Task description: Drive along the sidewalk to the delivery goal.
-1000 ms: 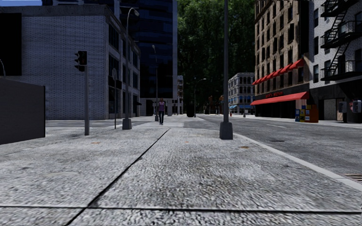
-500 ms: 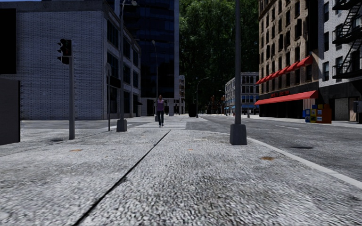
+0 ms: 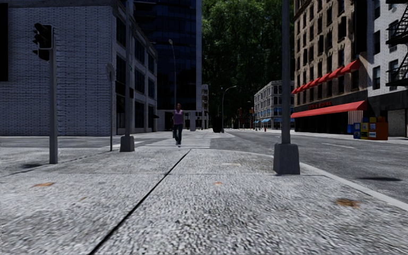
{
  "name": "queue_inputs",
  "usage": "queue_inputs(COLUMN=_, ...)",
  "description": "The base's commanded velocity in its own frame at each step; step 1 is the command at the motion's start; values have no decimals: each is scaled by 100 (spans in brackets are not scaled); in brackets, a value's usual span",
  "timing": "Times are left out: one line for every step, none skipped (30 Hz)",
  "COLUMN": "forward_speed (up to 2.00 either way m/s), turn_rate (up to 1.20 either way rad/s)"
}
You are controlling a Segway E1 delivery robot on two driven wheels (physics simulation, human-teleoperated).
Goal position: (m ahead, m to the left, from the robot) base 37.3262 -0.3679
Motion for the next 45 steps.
queue_inputs(forward_speed=200, turn_rate=0)
queue_inputs(forward_speed=200, turn_rate=0)
queue_inputs(forward_speed=200, turn_rate=0)
queue_inputs(forward_speed=200, turn_rate=0)
queue_inputs(forward_speed=200, turn_rate=0)
queue_inputs(forward_speed=200, turn_rate=0)
queue_inputs(forward_speed=200, turn_rate=0)
queue_inputs(forward_speed=200, turn_rate=0)
queue_inputs(forward_speed=200, turn_rate=0)
queue_inputs(forward_speed=200, turn_rate=0)
queue_inputs(forward_speed=200, turn_rate=0)
queue_inputs(forward_speed=200, turn_rate=0)
queue_inputs(forward_speed=200, turn_rate=0)
queue_inputs(forward_speed=200, turn_rate=0)
queue_inputs(forward_speed=200, turn_rate=0)
queue_inputs(forward_speed=200, turn_rate=0)
queue_inputs(forward_speed=200, turn_rate=0)
queue_inputs(forward_speed=200, turn_rate=0)
queue_inputs(forward_speed=200, turn_rate=0)
queue_inputs(forward_speed=200, turn_rate=0)
queue_inputs(forward_speed=200, turn_rate=0)
queue_inputs(forward_speed=200, turn_rate=0)
queue_inputs(forward_speed=200, turn_rate=0)
queue_inputs(forward_speed=200, turn_rate=0)
queue_inputs(forward_speed=200, turn_rate=0)
queue_inputs(forward_speed=200, turn_rate=0)
queue_inputs(forward_speed=200, turn_rate=0)
queue_inputs(forward_speed=200, turn_rate=0)
queue_inputs(forward_speed=200, turn_rate=0)
queue_inputs(forward_speed=200, turn_rate=0)
queue_inputs(forward_speed=200, turn_rate=0)
queue_inputs(forward_speed=200, turn_rate=0)
queue_inputs(forward_speed=200, turn_rate=0)
queue_inputs(forward_speed=200, turn_rate=0)
queue_inputs(forward_speed=200, turn_rate=0)
queue_inputs(forward_speed=200, turn_rate=0)
queue_inputs(forward_speed=200, turn_rate=0)
queue_inputs(forward_speed=200, turn_rate=0)
queue_inputs(forward_speed=200, turn_rate=0)
queue_inputs(forward_speed=200, turn_rate=0)
queue_inputs(forward_speed=200, turn_rate=0)
queue_inputs(forward_speed=200, turn_rate=0)
queue_inputs(forward_speed=200, turn_rate=0)
queue_inputs(forward_speed=200, turn_rate=0)
queue_inputs(forward_speed=200, turn_rate=0)
